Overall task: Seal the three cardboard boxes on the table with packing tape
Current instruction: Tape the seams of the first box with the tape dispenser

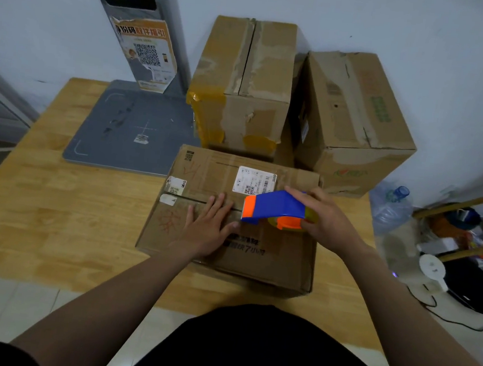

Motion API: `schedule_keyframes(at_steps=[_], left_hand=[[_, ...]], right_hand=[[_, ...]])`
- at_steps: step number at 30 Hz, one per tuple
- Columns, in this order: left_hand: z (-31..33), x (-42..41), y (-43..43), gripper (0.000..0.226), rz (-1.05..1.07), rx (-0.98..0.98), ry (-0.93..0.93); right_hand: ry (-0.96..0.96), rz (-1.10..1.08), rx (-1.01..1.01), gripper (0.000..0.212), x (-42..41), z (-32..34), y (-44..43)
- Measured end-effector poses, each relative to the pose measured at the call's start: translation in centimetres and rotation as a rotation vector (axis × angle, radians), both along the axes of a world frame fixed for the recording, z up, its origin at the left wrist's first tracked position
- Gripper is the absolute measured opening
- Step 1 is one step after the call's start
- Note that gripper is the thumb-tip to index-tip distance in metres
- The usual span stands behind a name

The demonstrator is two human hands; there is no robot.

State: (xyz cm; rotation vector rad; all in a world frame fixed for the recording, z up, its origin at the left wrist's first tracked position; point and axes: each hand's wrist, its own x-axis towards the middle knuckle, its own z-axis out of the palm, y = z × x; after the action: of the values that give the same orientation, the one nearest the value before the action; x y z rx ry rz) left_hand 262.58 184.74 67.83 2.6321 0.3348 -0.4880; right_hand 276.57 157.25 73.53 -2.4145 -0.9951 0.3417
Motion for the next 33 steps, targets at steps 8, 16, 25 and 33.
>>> schedule_keyframes(at_steps=[8,16,25,33], left_hand=[[0.2,-0.1,-0.3,0.067,0.011,0.009,-0.022],[0.5,0.2,0.2,0.060,0.025,-0.050,0.003],[0.2,0.1,-1.3,0.067,0.033,0.093,-0.001],[1.3,0.6,-5.3,0.087,0.030,0.220,0.072]], right_hand=[[-0.121,0.025,0.011,0.087,0.8,0.0,-3.8],[-0.151,0.011,0.074,0.087,2.2,0.0,-6.5],[-0.227,-0.019,0.106,0.073,2.1,-0.6,-7.9],[-0.287,-0.055,0.093,0.058,0.8,-0.2,-5.9]])
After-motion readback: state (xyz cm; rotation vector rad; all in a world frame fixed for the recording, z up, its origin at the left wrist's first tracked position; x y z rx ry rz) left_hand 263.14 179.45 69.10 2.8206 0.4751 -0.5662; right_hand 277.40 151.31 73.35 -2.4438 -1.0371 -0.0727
